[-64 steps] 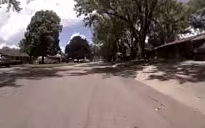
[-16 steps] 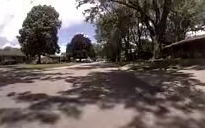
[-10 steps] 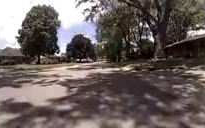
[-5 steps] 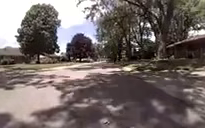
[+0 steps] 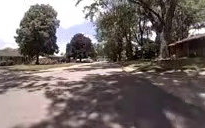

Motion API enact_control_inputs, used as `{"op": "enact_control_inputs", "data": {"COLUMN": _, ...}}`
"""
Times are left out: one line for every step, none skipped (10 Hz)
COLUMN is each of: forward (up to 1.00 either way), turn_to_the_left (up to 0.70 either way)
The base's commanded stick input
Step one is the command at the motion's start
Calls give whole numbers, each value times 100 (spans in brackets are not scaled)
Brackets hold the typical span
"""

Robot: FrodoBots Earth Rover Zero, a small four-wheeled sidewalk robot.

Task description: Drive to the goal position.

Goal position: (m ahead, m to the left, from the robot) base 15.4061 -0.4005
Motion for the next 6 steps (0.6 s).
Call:
{"op": "enact_control_inputs", "data": {"forward": 70, "turn_to_the_left": 0}}
{"op": "enact_control_inputs", "data": {"forward": 70, "turn_to_the_left": 0}}
{"op": "enact_control_inputs", "data": {"forward": 70, "turn_to_the_left": -15}}
{"op": "enact_control_inputs", "data": {"forward": 70, "turn_to_the_left": -34}}
{"op": "enact_control_inputs", "data": {"forward": 70, "turn_to_the_left": -21}}
{"op": "enact_control_inputs", "data": {"forward": 70, "turn_to_the_left": 0}}
